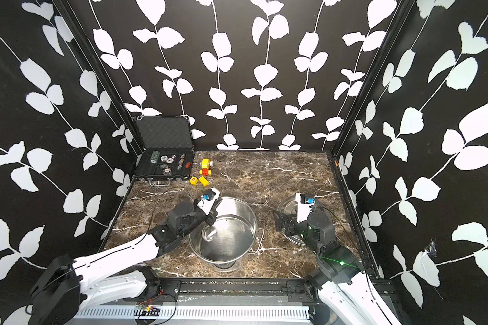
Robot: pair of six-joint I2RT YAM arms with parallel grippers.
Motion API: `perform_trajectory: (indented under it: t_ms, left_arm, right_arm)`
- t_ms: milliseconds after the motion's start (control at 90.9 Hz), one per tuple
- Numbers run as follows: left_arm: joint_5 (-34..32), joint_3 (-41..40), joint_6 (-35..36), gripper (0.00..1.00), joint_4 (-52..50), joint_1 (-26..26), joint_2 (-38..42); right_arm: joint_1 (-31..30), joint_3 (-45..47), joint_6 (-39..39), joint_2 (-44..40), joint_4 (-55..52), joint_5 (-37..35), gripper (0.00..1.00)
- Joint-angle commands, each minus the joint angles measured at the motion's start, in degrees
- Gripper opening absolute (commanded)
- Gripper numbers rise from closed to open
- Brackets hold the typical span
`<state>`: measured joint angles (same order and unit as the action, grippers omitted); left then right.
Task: Stir the soup with a spoon
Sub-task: Stir the soup in the pan with a stick.
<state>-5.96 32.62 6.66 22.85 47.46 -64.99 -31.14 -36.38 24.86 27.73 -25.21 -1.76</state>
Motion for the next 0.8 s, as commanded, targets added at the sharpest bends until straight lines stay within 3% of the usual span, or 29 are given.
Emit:
perform_trajectory:
  t_ms: [0,121,429,605,792]
  left_arm:
    - [2.8,4.5,3.2,0.0,5.5,0.0,-3.6]
    - [8.7,8.6,4.0,0.0,8.6,0.0,-9.6]
    - [30.9,16.5,1.1,0.0,15.1,1.5,-21.7]
    - [38.3,16.7,1.4,0.0,13.5,4.7,-22.3]
    - [42.7,13.2,3.1,0.0,5.9,8.6,-18.0]
  right_arm:
    - [-0.3,-1.4,-1.0,-0.8,0.2,-1.1,0.99]
    - [-0.2,-0.8,-0.7,-1.1,0.5,-1.1,1.0]
    - [-0.3,-1.0,-0.7,-3.0,-1.8,-2.1,1.0]
    - [-0.2,-0.6,-0.6,-3.8,-2.4,-2.8,0.99]
    - [-0.2,-0.3,-0.6,-3.1,-1.6,-2.5,0.99]
